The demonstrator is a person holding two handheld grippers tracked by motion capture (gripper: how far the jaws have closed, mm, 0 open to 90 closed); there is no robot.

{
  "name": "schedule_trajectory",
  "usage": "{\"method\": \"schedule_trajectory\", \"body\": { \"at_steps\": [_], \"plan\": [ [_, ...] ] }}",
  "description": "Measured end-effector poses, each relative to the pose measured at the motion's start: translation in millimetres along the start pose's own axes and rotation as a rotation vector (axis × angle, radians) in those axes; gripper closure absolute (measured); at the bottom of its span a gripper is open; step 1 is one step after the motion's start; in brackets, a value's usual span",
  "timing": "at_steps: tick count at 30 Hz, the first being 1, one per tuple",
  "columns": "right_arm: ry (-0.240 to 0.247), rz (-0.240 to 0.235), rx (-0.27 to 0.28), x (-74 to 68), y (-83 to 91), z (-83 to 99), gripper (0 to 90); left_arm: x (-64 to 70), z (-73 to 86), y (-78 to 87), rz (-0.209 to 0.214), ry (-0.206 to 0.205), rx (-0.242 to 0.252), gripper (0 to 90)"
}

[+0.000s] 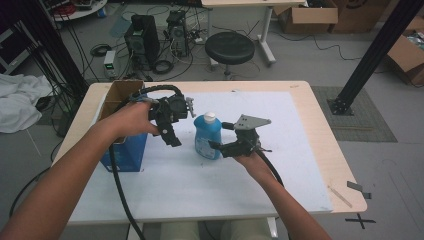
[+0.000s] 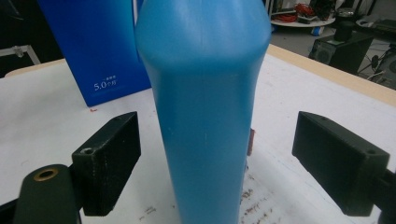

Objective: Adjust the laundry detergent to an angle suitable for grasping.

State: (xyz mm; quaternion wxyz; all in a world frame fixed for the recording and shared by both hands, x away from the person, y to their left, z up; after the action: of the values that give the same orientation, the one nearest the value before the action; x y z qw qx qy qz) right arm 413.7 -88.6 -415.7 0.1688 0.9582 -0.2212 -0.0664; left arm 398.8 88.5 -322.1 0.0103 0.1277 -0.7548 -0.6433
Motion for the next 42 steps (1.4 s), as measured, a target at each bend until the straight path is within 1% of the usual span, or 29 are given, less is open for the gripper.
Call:
{"method": "schedule_trajectory", "body": {
  "at_steps": [2,10,23,29,31,42],
  "plan": [
    [0.0,0.001,-0.002,0.0,-1.0,0.2,15.1,-0.1,0.0,-0.2,0.0,-0.001,0.0,19.7],
    [-0.006,0.006,0.003,-3.2,-17.3,1.5,15.2,-0.7,1.6,-1.5,0.002,0.004,0.0,19.7],
    [-0.024,0.027,0.03,-1.8,-27.8,0.2,15.7,-0.1,1.6,-1.3,0.002,0.004,0.002,19.8],
    [-0.034,0.022,0.04,-1.2,-29.8,0.4,20.0,-0.2,2.2,-1.3,0.001,0.003,0.003,20.0],
    [-0.036,0.012,0.046,-1.4,-30.4,0.1,23.3,-0.1,2.9,-1.3,0.002,0.006,0.004,20.0],
    [-0.034,0.003,0.051,-3.6,-33.4,-0.3,28.5,-0.3,5.6,-1.0,0.001,0.011,0.005,20.1]
  ]
}}
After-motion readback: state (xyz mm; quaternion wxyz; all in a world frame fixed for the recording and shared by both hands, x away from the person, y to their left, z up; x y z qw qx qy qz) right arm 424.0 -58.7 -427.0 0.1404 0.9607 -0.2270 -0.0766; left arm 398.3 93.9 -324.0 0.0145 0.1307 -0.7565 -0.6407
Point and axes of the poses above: each handheld gripper's, and its own axes: y roughly backward along the jaws, z roughly out of its underside, x roughly to its right, the point moved 6 cm from there along -y, roughly forward along the jaws, and after that the axes turned 3 degrees about -z, right-handed, at the moved point
